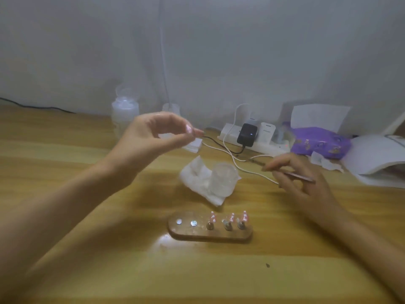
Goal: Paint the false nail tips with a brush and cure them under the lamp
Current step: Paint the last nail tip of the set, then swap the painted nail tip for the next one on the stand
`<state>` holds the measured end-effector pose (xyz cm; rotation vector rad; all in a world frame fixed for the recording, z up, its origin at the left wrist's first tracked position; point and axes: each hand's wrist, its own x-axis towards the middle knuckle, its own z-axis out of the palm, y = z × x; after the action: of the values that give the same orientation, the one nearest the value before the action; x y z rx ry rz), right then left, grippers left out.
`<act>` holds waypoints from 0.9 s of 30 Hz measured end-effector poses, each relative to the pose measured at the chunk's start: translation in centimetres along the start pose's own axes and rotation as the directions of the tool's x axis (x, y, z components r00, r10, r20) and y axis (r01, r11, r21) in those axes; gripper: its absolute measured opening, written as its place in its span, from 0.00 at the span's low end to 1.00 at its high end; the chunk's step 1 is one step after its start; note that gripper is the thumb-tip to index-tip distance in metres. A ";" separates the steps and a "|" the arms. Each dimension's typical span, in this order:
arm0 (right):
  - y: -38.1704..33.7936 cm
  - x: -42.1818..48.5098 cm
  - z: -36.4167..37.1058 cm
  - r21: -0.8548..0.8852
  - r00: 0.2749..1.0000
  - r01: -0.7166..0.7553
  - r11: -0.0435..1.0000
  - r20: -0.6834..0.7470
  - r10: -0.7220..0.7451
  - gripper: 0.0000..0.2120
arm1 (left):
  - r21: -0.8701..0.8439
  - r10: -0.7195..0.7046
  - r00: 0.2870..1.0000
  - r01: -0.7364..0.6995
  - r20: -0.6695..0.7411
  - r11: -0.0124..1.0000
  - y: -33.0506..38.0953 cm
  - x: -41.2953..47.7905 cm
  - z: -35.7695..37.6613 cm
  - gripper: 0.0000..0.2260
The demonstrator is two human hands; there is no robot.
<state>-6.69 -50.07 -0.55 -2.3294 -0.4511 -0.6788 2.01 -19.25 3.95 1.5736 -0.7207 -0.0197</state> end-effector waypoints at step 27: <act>-4.3 -2.8 1.9 -0.130 0.918 -0.055 0.990 0.383 0.101 0.21 | 0.461 -0.077 0.975 -0.028 0.208 0.887 -3.7 -7.0 2.1 0.09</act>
<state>-10.32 -46.04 -1.26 -2.5858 -0.5001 -0.2023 -2.88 -18.16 -2.53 2.0613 -0.9277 -0.0449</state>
